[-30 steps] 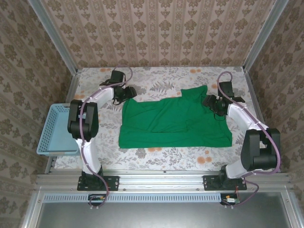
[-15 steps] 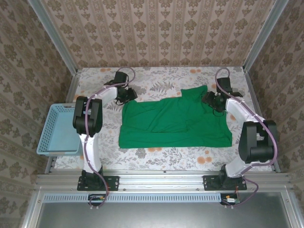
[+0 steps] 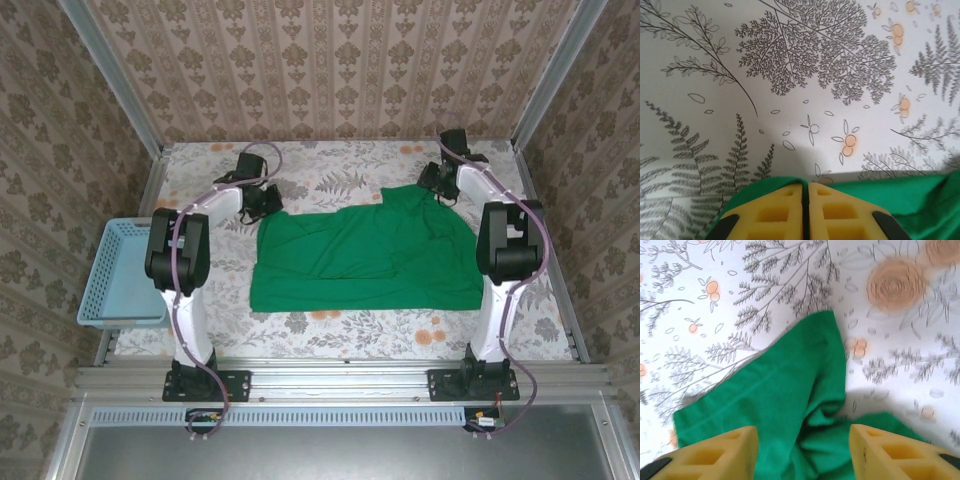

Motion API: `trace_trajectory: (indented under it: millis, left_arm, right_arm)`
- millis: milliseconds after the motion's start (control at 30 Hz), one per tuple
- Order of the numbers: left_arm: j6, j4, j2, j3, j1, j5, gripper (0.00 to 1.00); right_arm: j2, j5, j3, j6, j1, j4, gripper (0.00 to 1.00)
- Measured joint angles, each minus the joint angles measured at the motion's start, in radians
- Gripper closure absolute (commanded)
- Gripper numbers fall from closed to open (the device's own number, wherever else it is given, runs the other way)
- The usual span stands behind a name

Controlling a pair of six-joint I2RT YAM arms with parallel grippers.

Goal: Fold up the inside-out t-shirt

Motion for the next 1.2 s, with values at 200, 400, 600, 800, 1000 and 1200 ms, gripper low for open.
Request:
trace_trajectory:
  millis: [200, 400, 600, 800, 1000, 1200]
  left_arm:
    - [0.006, 0.026, -0.044, -0.023, 0.016, 0.000, 0.95]
    - [0.006, 0.030, -0.044, -0.028, 0.021, 0.001, 0.97]
    - [0.006, 0.033, -0.044, -0.028, 0.022, 0.001, 0.99]
    - [0.006, 0.047, -0.044, -0.038, 0.024, 0.005, 1.00]
    - [0.006, 0.080, -0.058, -0.105, 0.051, 0.012, 1.00]
    - [0.006, 0.144, -0.117, -0.184, 0.110, 0.039, 1.00]
  right_arm:
    - [0.165, 0.043, 0.206, -0.056, -0.014, -0.097, 0.64]
    - [0.258, 0.051, 0.300, -0.090, -0.031, -0.180, 0.64]
    - [0.335, 0.041, 0.410, -0.117, -0.035, -0.258, 0.64]
    - [0.416, 0.020, 0.566, -0.146, -0.036, -0.346, 0.78]
    - [0.457, 0.020, 0.657, -0.182, -0.040, -0.383, 1.00]
    - [0.457, 0.022, 0.680, -0.218, -0.040, -0.367, 1.00]
